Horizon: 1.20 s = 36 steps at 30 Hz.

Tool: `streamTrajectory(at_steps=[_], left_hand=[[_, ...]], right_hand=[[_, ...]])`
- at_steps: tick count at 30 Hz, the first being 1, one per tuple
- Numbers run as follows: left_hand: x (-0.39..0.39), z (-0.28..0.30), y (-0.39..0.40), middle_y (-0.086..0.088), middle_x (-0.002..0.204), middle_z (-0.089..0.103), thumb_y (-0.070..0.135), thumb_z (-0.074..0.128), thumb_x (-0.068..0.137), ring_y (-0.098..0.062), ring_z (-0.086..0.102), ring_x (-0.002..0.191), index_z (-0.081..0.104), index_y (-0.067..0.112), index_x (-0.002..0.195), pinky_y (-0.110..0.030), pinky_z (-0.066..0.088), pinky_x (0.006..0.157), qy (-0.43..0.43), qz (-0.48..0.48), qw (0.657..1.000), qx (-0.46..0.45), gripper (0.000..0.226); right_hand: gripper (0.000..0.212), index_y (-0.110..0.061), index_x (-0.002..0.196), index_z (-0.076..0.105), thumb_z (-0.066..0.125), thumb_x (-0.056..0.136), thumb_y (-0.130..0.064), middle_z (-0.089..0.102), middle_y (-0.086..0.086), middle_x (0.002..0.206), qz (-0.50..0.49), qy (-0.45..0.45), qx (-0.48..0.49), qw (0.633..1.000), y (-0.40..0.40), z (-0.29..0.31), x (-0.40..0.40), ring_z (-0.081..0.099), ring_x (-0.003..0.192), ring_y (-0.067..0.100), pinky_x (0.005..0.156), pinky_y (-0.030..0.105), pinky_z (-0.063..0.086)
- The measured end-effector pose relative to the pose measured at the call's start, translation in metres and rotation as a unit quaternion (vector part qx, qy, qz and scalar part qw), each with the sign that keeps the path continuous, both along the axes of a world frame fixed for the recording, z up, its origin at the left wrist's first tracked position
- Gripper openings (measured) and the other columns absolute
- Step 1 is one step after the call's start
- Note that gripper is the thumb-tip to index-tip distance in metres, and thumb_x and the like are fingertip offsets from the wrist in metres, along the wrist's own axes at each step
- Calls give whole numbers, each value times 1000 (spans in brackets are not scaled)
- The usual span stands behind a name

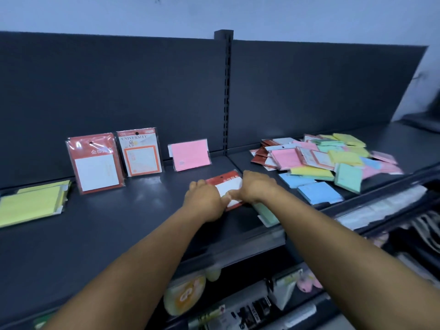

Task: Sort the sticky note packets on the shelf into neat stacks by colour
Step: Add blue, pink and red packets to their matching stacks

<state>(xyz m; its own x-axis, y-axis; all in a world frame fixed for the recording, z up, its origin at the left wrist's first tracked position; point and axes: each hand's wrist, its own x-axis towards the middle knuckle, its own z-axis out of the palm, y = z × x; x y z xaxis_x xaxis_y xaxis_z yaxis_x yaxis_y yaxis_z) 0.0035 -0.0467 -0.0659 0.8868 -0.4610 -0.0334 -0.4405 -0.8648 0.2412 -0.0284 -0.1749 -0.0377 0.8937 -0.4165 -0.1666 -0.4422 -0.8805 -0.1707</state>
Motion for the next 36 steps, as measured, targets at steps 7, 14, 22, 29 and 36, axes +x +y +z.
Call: streamTrajectory(at_steps=[7, 14, 22, 29, 36], left_hand=[[-21, -6, -1, -10, 130, 48, 50, 41, 96, -28, 36, 123, 60, 6, 115, -36, 35, 98, 7, 26, 999, -43, 52], [-23, -9, -2, -8, 111, 64, 38, 52, 93, -32, 49, 112, 62, 11, 108, -36, 43, 92, 37, 43, 983, -173, 33], [-36, 15, -38, -12, 104, 68, 23, 65, 86, -28, 63, 98, 50, 10, 121, -36, 50, 84, 63, 96, 920, -375, 40], [-39, 24, -93, -6, 91, 70, 18, 69, 84, -26, 68, 84, 60, 13, 101, -43, 57, 83, 130, 116, 873, -456, 20], [-39, 30, -135, -4, 91, 64, 18, 63, 88, -22, 63, 79, 53, 20, 108, -28, 46, 63, 103, 123, 881, -446, 23]], right_hand=[[73, -17, 140, 37, 71, 80, -42, 54, 2, 134, -21, -106, 103, 989, 1, -7, -25, 49, 125, 24, 104, 34, 35], [39, -14, 125, 53, 58, 87, -5, 64, 0, 115, -66, -311, 265, 911, -4, -4, -28, 61, 107, 19, 93, 29, 48], [19, -15, 103, 60, 51, 90, -4, 68, 2, 95, -98, -405, 391, 821, -31, 1, -35, 66, 89, 20, 80, 37, 56], [13, -18, 100, 60, 54, 90, -12, 66, -4, 86, -90, -406, 379, 827, -89, 11, -46, 65, 82, 19, 73, 32, 53], [45, -13, 142, 38, 31, 101, -30, 45, 10, 143, -33, -194, 49, 979, -170, 12, -50, 39, 132, 29, 107, 39, 31]])
